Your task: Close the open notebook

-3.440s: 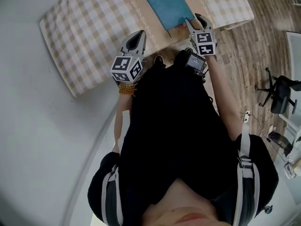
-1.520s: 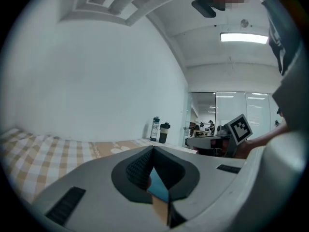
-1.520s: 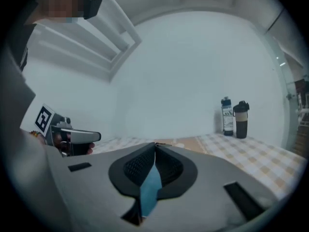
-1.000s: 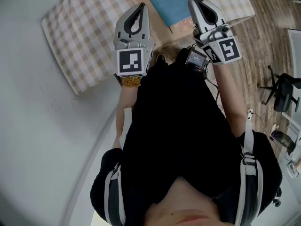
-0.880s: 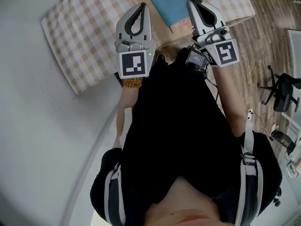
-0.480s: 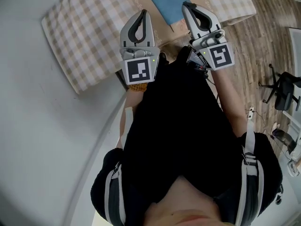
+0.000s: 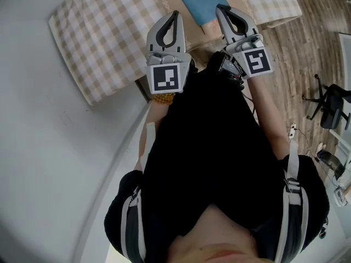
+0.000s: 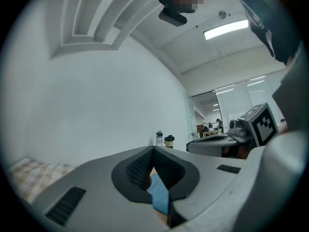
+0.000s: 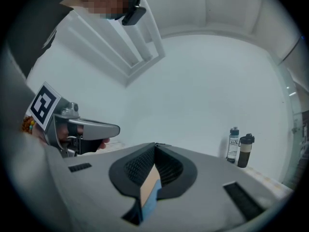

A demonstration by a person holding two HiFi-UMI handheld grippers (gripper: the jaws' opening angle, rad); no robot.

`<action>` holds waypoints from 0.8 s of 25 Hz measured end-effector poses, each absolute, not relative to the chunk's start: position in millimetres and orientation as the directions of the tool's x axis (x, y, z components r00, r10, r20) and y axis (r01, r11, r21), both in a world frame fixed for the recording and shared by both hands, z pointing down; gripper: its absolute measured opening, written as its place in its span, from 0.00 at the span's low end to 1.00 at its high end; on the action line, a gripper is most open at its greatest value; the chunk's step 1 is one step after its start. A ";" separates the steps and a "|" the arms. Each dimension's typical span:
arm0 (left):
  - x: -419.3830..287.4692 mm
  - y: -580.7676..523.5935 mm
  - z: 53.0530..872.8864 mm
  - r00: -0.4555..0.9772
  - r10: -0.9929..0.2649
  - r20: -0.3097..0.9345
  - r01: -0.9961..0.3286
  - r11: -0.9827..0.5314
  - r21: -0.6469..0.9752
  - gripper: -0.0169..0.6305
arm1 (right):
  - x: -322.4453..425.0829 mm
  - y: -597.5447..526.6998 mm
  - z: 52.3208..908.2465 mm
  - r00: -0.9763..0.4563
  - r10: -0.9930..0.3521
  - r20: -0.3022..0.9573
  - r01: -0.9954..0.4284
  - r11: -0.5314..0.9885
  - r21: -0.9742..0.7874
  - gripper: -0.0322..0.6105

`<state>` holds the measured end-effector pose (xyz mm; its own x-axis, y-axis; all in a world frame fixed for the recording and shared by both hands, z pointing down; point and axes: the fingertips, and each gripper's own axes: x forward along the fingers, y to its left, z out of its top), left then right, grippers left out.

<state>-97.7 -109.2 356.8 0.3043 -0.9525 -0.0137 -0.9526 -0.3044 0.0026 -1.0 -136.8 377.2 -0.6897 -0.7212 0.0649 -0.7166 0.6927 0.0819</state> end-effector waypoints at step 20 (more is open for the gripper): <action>-88.0 -111.5 372.0 0.338 -0.941 0.020 -0.941 -0.338 0.017 0.03 | 20.4 -153.3 408.5 -0.617 -0.766 0.180 -0.764 0.638 0.094 0.06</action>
<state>-88.0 -111.5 372.0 0.3379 -0.9410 0.0200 -0.9412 -0.3376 0.0170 20.4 -153.3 408.5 -0.6172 -0.7660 0.1795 -0.7644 0.6379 0.0940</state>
